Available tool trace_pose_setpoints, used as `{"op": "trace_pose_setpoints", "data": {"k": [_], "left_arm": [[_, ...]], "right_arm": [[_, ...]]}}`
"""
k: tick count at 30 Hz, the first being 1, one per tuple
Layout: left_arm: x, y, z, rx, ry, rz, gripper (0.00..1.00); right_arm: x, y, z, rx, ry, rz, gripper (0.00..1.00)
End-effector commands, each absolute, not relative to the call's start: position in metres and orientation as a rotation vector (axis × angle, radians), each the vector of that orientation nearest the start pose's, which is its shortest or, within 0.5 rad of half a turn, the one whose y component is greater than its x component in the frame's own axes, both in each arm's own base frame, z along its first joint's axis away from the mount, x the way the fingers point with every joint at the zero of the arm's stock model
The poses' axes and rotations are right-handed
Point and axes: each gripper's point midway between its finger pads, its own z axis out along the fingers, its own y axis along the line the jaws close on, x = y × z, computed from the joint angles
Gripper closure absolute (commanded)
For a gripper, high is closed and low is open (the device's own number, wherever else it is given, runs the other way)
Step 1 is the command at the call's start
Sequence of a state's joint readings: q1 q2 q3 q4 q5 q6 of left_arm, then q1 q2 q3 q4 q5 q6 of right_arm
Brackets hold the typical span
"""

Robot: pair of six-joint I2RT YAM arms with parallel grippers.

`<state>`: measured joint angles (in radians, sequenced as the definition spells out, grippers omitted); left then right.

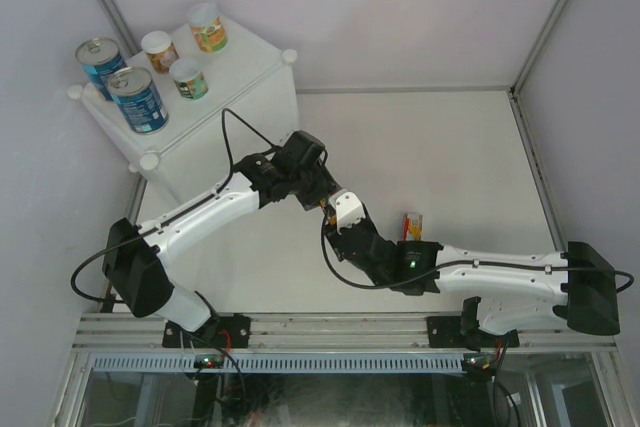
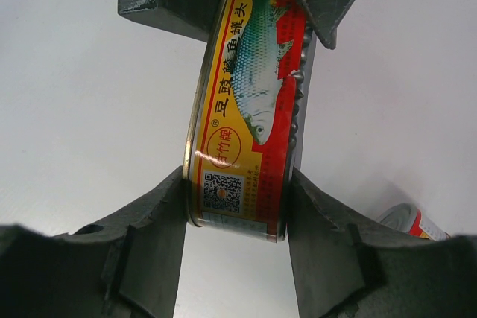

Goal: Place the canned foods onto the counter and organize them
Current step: Pick up the canned food from the center of the board.

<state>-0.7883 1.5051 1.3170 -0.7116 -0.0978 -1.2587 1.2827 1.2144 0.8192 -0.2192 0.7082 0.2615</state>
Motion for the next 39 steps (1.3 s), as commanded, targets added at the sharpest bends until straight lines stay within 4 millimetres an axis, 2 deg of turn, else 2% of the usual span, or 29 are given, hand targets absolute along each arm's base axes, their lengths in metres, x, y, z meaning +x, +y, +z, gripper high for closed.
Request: {"op": "trace_pose_setpoints", "data": {"k": [1,2,8,11,16,20,27,34,39], "left_arm": [[0.270,-0.313,0.241,-0.639,2.421,-0.932,0.99],[0.271,-0.312,0.242,-0.632,2.412,-0.926,0.95],[0.277,-0.305,0.249,-0.614,2.352,-0.913,0.54],[0.275,-0.304,0.244,-0.630,2.345,-0.931,0.45],[0.272,-0.301,0.239,-0.660,2.330,-0.956,0.36],[0.272,-0.296,0.245,-0.673,2.295,-0.965,0.31],[0.273,-0.285,0.255,-0.672,2.240,-0.944,0.30],[0.270,-0.261,0.285,-0.639,2.109,-0.896,0.30],[0.264,-0.233,0.300,-0.563,2.031,-0.741,0.30]], "right_arm": [[0.205,0.278,0.182,-0.576,1.921,0.206,0.96],[0.205,0.277,0.183,-0.579,1.925,0.207,1.00],[0.203,0.270,0.197,-0.562,1.932,0.220,1.00],[0.204,0.266,0.207,-0.542,1.930,0.243,1.00],[0.204,0.264,0.222,-0.536,1.932,0.261,1.00],[0.204,0.267,0.232,-0.537,1.936,0.284,1.00],[0.204,0.268,0.234,-0.504,1.992,0.375,1.00],[0.210,0.262,0.249,-0.403,2.038,0.525,1.00],[0.215,0.263,0.274,-0.339,2.023,0.630,1.00]]}}
